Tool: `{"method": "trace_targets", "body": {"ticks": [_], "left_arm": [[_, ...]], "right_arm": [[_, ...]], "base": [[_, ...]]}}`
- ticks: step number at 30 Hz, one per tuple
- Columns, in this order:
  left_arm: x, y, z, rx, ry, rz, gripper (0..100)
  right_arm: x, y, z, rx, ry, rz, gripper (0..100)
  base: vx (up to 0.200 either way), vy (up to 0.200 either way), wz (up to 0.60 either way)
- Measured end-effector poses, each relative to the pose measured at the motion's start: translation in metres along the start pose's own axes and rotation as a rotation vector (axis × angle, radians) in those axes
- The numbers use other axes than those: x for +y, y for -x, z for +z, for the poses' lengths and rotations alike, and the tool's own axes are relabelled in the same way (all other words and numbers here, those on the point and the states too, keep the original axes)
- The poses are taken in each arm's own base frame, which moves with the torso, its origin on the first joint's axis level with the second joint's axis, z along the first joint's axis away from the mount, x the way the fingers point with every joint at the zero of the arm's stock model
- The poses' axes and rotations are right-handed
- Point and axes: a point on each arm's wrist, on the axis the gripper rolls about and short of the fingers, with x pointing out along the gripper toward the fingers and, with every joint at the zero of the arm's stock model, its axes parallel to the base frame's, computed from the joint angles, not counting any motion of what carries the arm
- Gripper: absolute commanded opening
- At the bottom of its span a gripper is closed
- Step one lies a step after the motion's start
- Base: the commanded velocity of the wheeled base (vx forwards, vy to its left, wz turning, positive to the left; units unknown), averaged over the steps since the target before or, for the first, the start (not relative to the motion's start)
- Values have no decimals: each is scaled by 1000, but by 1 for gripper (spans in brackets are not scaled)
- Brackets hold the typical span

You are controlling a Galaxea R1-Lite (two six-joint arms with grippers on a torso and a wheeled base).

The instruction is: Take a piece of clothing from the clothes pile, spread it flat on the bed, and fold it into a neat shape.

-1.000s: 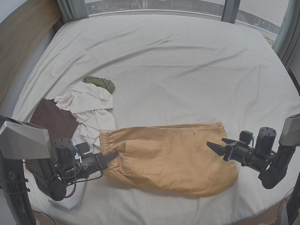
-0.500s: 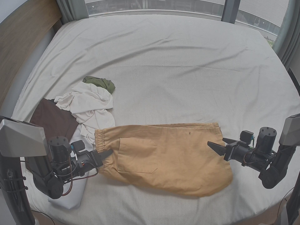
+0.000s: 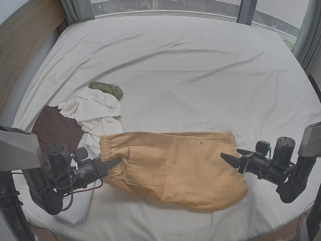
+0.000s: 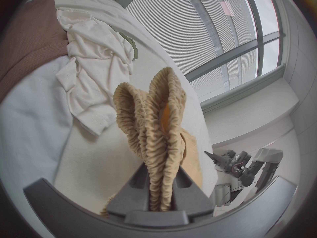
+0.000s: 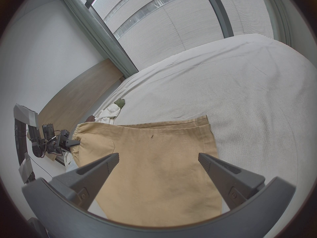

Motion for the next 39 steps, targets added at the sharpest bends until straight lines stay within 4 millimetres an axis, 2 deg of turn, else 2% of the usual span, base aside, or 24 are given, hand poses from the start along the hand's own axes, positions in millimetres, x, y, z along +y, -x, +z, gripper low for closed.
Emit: {"method": "trace_targets", "body": {"ticks": [7, 22, 30, 39], "left_arm": [[-32, -6, -1, 11, -7, -108, 0], [-72, -30, -13, 55, 2, -258, 0], [-86, -37, -22, 87, -12, -310, 0], [-102, -61, -34, 119, -29, -379, 0]], "right_arm": [[5, -1, -1, 7, 3, 17, 100], [8, 1, 4, -13, 6, 28, 100], [19, 10, 21, -80, 17, 57, 100], [28, 20, 39, -151, 21, 83, 100]], "base": [[0, 0, 0], [0, 0, 0], [0, 0, 0], [0, 0, 0]]}}
